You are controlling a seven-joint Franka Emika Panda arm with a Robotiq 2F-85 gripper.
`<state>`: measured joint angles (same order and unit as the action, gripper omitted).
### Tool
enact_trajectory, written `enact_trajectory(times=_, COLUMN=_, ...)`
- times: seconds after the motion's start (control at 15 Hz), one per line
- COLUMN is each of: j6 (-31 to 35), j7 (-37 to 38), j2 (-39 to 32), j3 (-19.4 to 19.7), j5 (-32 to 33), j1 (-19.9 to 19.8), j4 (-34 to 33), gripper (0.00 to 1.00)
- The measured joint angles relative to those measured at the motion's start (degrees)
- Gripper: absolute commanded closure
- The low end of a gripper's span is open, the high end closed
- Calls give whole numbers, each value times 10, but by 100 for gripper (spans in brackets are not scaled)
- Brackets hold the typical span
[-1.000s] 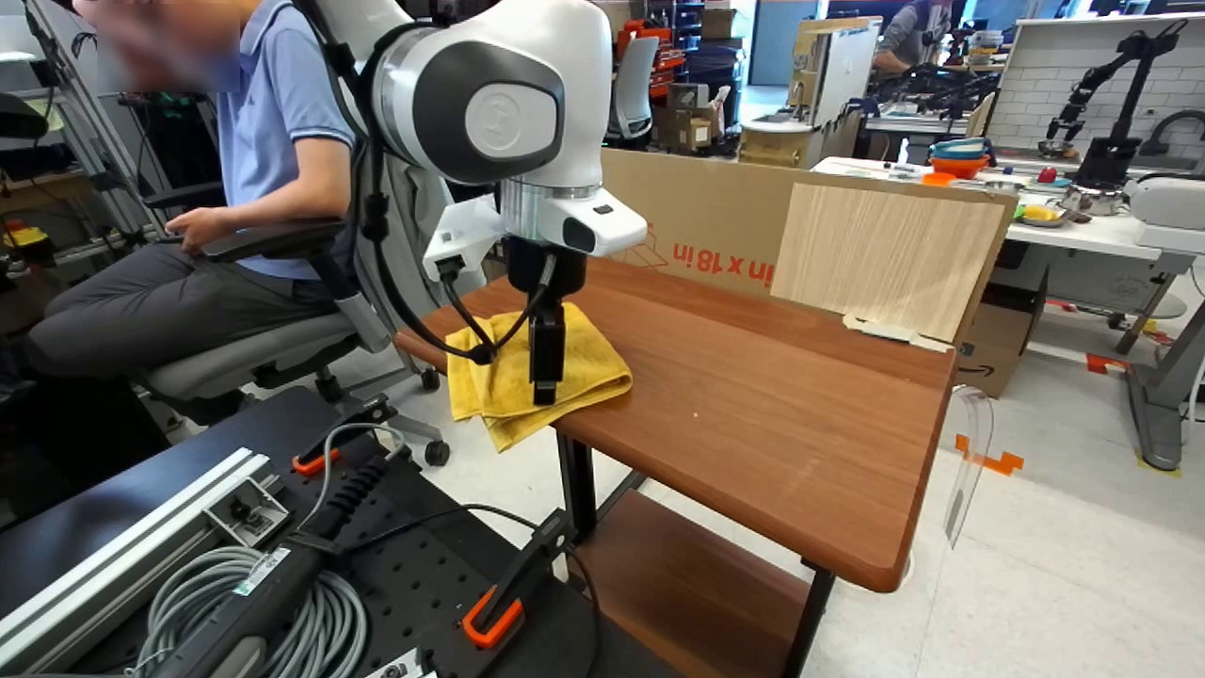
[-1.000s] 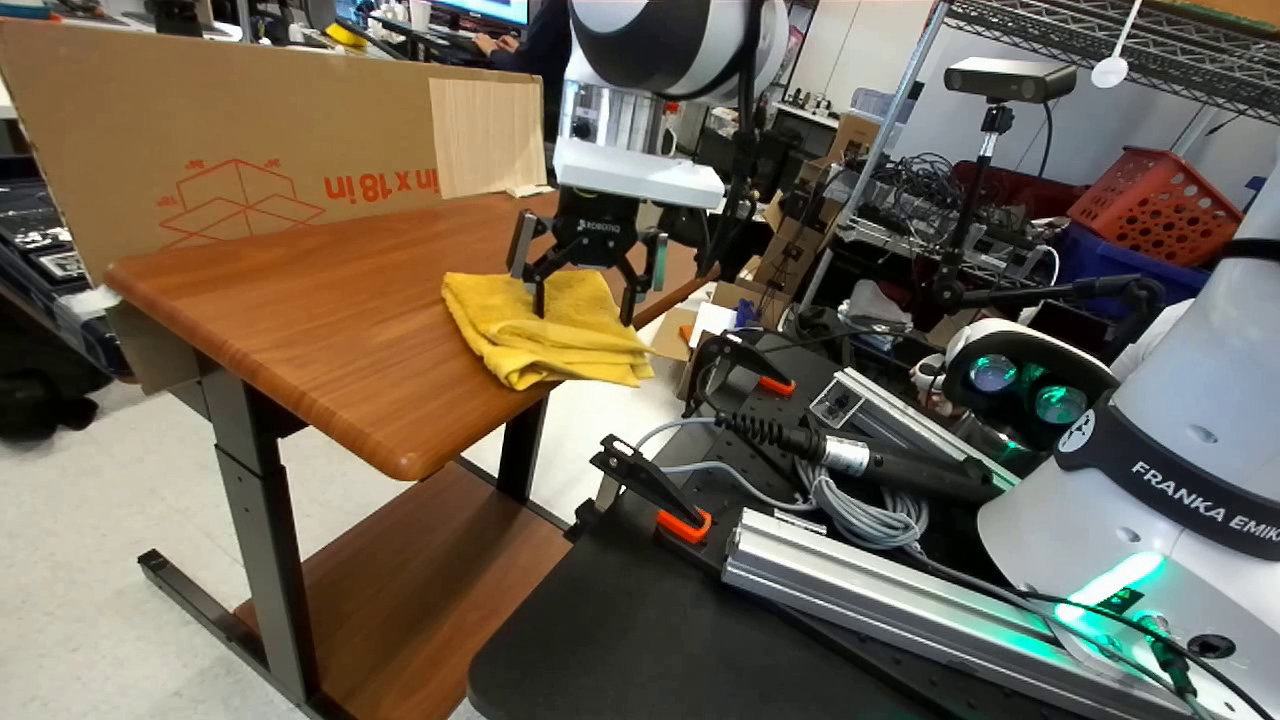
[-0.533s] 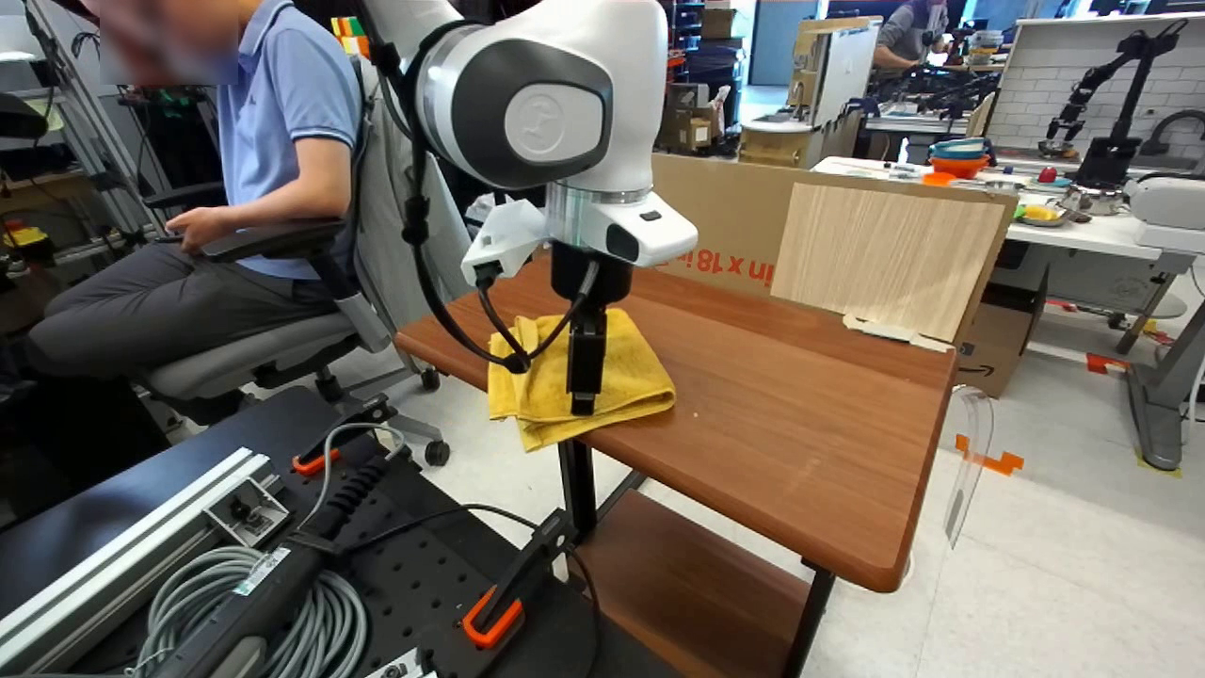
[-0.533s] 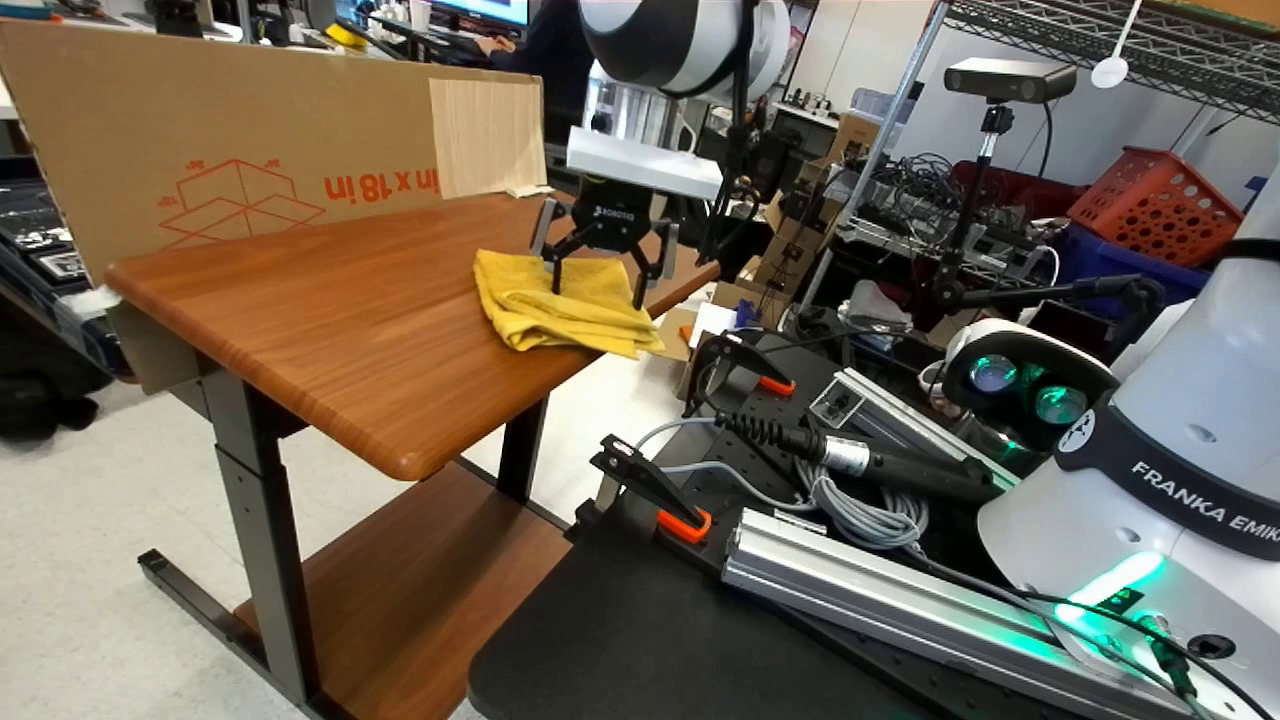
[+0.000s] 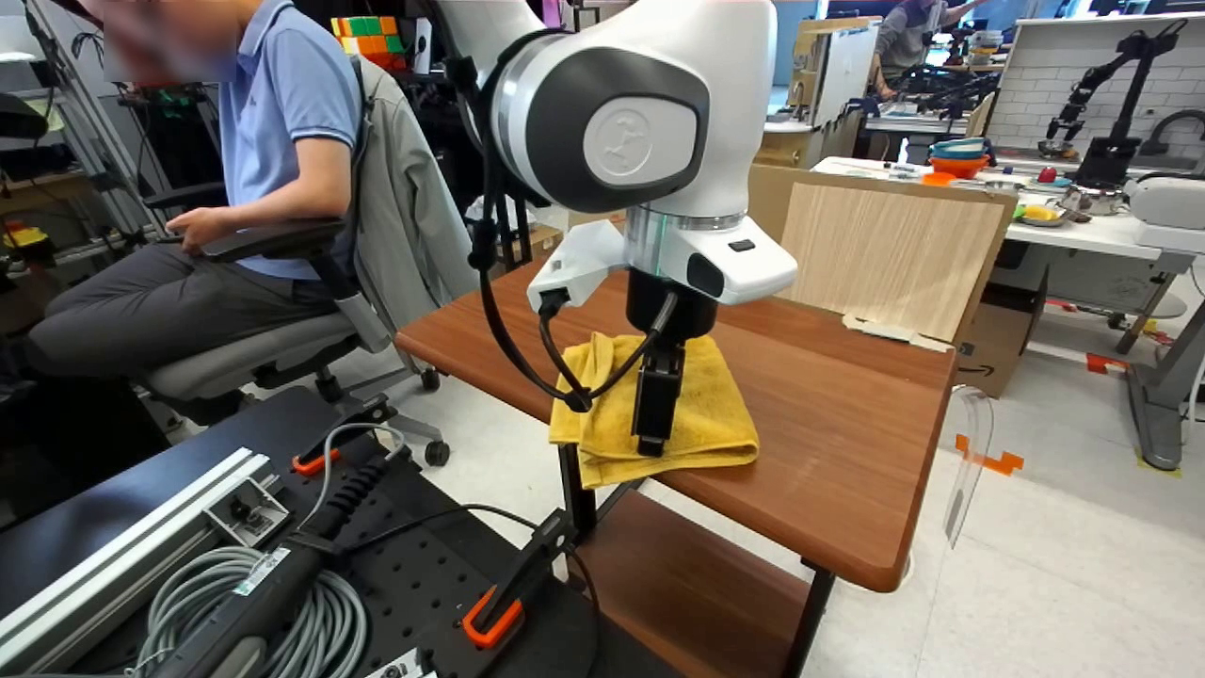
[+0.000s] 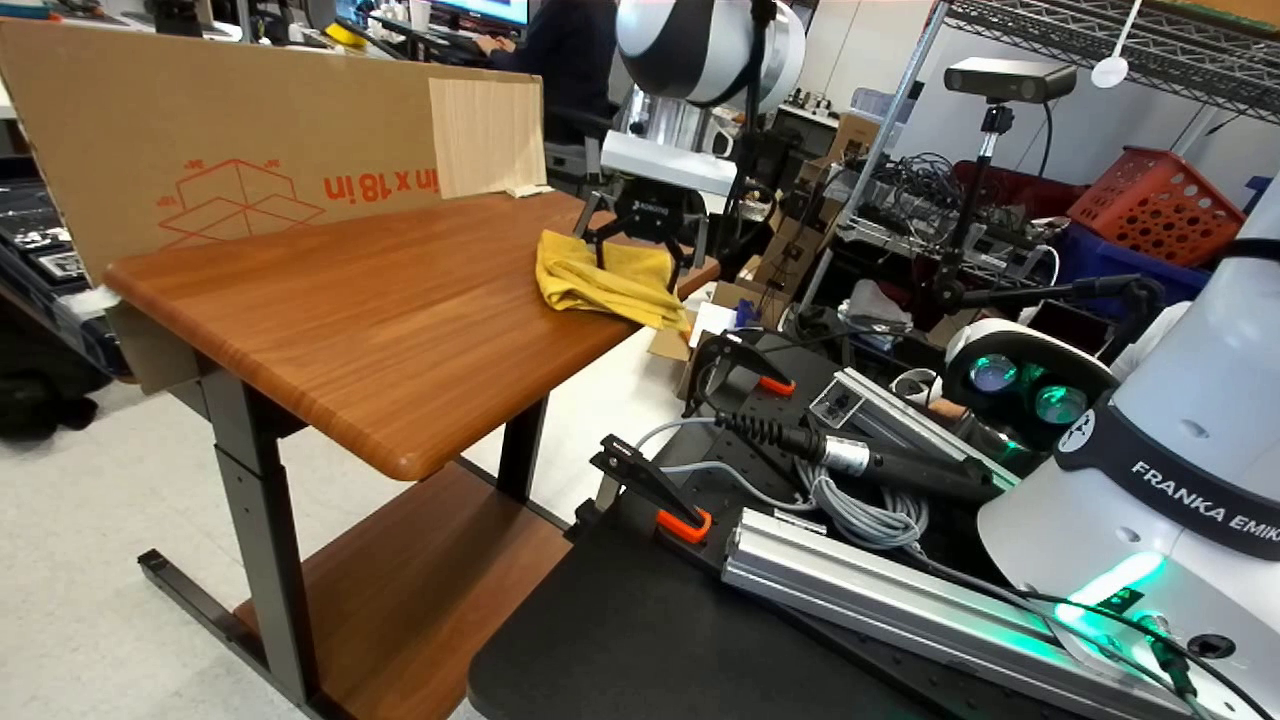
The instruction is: Use the towel to wipe the table
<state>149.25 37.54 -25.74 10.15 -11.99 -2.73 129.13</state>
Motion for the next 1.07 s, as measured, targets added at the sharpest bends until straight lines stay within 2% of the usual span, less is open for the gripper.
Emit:
enact_trajectory(times=0.27, j6=0, j7=32, j2=-21, j3=-5, j5=4, j1=32, j4=-29, gripper=0)
enact_trajectory(times=0.47, j6=0, j7=83, j2=-53, j3=-5, j5=16, j1=72, j4=-70, gripper=0)
enact_trajectory(times=0.6, j6=-1, j7=115, j2=-79, j3=-2, j5=18, j1=84, j4=-103, gripper=0)
enact_trajectory(times=0.87, j6=-11, j7=156, j2=-114, j3=22, j5=18, j1=77, j4=-161, gripper=0)
enact_trajectory(times=1.07, j6=-18, j7=173, j2=-131, j3=43, j5=17, j1=51, j4=-194, gripper=0)
